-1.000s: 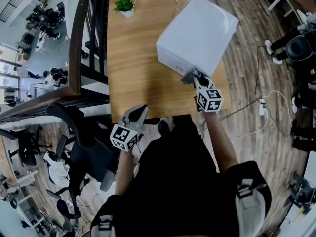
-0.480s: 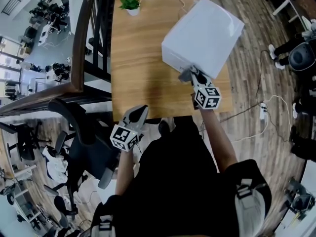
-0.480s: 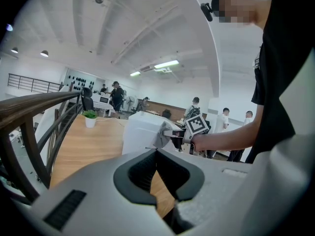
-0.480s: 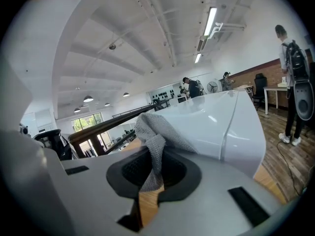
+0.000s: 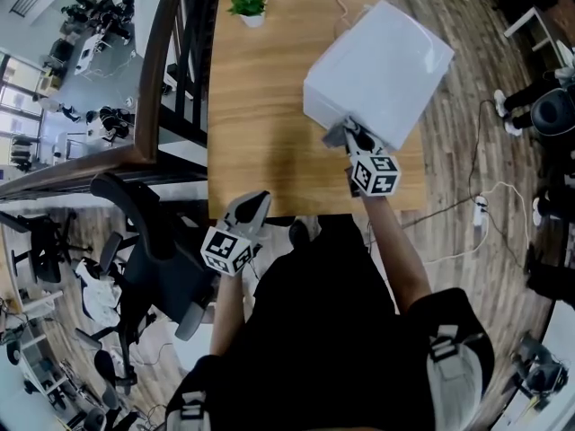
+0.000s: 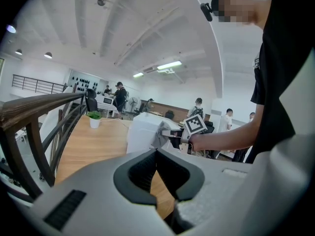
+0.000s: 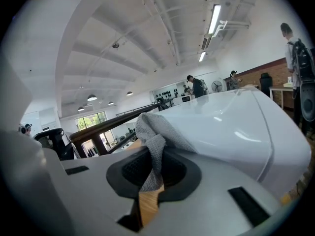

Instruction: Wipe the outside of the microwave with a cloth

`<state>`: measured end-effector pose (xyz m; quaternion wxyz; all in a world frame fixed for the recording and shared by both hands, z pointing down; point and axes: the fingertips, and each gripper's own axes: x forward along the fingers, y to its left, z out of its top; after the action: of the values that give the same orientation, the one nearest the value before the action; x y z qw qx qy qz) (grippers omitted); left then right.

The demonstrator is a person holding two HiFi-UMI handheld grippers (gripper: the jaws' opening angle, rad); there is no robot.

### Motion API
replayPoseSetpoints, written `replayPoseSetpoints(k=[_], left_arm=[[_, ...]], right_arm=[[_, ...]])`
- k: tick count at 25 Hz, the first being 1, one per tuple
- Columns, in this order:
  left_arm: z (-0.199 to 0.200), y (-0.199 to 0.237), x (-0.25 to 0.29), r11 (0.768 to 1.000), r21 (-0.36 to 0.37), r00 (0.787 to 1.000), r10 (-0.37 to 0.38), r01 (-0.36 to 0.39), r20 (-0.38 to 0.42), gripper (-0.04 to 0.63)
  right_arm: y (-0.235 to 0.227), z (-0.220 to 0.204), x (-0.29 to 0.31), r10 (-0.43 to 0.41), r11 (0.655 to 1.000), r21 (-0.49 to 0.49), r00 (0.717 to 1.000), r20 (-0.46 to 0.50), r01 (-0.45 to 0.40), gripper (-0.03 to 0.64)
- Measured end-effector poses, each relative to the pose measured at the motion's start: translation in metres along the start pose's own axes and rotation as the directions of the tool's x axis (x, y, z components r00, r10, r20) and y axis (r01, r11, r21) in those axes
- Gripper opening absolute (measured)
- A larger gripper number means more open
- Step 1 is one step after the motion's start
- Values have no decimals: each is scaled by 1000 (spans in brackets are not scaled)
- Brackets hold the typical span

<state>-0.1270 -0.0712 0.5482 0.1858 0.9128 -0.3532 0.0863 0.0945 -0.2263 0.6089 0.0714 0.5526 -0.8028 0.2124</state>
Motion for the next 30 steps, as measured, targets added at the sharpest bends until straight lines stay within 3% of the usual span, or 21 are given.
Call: replayPoseSetpoints(k=[20, 30], left_arm=[[-4, 18, -17, 997, -28, 997, 72, -72, -3, -5], [-7, 25, -19, 996, -35, 996, 87, -87, -9, -5]], right_arm=[[38, 5, 63, 84, 996, -30, 996, -17, -85, 28], [53, 15, 90, 110, 993, 37, 994, 0, -110, 28]])
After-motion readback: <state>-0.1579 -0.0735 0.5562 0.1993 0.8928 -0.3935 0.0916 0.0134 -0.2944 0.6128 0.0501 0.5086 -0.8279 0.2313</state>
